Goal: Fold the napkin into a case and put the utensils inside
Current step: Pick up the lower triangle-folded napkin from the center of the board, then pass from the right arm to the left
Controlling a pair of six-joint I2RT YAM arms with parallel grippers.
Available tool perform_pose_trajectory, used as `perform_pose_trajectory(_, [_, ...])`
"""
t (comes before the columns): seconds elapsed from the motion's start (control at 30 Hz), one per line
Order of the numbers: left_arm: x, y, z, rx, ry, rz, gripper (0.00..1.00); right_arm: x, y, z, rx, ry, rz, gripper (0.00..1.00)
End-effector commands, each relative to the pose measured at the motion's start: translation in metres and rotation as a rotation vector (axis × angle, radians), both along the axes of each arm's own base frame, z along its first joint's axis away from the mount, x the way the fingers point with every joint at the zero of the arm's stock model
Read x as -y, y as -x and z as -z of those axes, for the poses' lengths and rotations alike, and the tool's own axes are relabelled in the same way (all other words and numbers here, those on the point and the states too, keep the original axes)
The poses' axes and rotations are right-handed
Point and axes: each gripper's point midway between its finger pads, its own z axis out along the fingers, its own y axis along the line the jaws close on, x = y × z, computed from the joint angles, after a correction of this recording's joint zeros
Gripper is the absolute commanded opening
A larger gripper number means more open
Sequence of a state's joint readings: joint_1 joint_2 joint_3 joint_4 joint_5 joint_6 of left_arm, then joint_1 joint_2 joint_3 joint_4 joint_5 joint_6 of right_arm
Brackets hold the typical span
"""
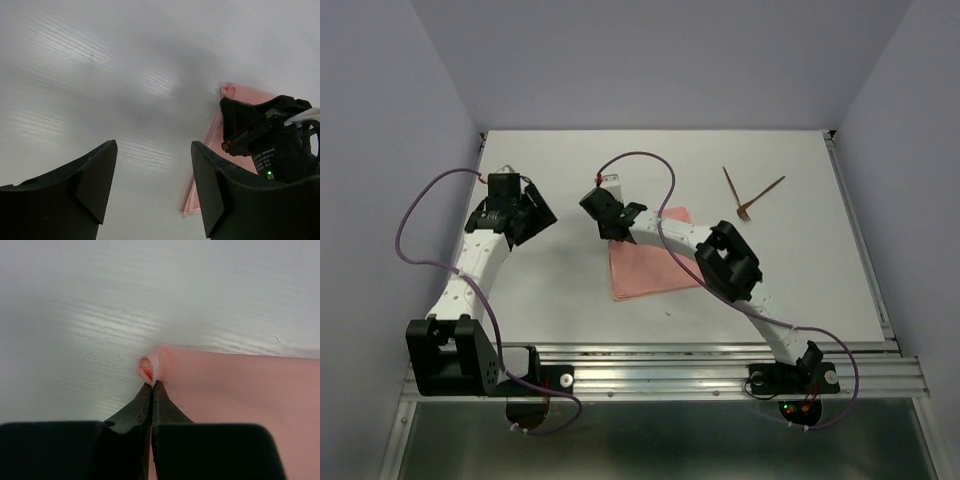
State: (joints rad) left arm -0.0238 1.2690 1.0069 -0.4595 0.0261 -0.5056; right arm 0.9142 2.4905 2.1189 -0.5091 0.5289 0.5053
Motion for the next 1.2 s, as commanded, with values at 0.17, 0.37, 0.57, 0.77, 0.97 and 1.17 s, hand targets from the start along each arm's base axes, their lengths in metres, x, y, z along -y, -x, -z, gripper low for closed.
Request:
perform_pose_trajectory(0.17, [0.035,-0.007,-0.009,0.047,0.13,0.184,0.83,-0.003,0.034,-0.045,-0.098,-0.311,-0.2,0.01])
perform_pose_trajectory(0.37, [0.07,-0.009,0.008,0.007,0.308,0.285,0.89,-0.017,0.065,-0.057,-0.153,-0.405,-0.368,0.01])
perform_pose_trajectory(0.57, [0.088,-0.005,0.025,-0.039,0.427,0.309,0.91,-0.02,0.084,-0.056,-0.183,-0.457,-0.444,0.01])
perform_pose_trajectory(0.77, [0.107,-0.001,0.054,-0.121,0.504,0.334,0.92,-0.019,0.089,-0.06,-0.18,-0.465,-0.469,0.01])
perform_pose_trajectory(0.97, [0.115,-0.001,0.058,-0.129,0.565,0.331,0.91,-0.021,0.093,-0.064,-0.186,-0.479,-0.497,0.01])
perform_pose_trajectory(1.17, [0.12,-0.009,0.07,-0.168,0.594,0.307,0.86,-0.02,0.096,-0.067,-0.18,-0.486,-0.511,0.01])
